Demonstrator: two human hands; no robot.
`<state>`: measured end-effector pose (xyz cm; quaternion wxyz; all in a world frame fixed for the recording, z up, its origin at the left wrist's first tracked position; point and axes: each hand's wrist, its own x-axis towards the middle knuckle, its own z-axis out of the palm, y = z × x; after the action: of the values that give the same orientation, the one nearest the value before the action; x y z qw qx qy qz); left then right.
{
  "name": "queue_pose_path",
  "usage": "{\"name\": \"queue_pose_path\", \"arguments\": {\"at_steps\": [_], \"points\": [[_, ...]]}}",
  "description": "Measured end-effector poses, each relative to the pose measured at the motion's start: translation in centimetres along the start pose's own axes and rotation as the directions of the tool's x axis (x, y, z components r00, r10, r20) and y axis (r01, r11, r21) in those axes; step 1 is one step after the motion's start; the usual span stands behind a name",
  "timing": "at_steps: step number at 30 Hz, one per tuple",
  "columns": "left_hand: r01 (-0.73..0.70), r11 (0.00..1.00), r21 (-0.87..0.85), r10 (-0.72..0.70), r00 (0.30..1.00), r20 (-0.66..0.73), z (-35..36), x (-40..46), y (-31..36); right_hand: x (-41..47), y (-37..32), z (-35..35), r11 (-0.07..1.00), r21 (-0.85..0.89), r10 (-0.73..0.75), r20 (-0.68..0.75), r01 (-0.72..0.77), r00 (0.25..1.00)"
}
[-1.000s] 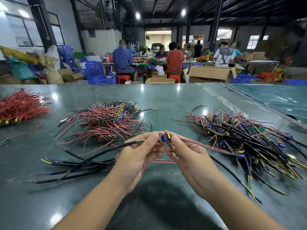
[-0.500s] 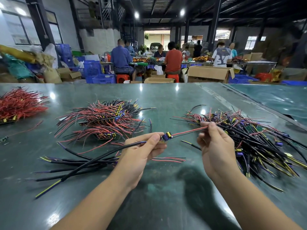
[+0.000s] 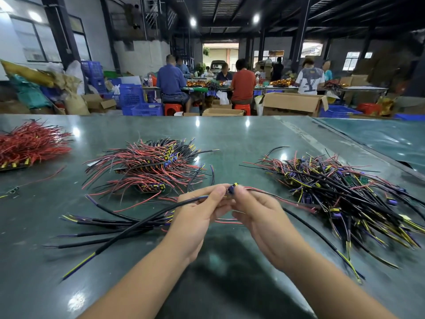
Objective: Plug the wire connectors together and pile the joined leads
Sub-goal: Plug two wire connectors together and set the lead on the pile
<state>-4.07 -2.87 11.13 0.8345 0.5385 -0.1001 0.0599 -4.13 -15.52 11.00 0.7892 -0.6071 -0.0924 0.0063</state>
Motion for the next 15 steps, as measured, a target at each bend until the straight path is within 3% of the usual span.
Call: {"name": "queue_pose_path", "arguments": {"at_steps": [4,8,15], "points": [[0.052,0.996,0.071,-0.057,0.996,0.068,-0.06,-0.17,-0.02,-0.2,0.35,0.2,0.992,-0.087,-0.096,-0.075,0.09,0.993],[0.097,0.993,0.067,-0.095,0.995,-0.029,-0.02,0.15,-0.13,-0.05,0.2,-0.17,0.994,-0.019,-0.107,-0.136,0.105,0.985],[0.088,0.993,0.075,-0.088,0.996,0.001,0.17,0.07,-0.12,0.0,-0.02,0.17,0.981,0.169,-0.061,-0.169,0.09,0.984]]}}
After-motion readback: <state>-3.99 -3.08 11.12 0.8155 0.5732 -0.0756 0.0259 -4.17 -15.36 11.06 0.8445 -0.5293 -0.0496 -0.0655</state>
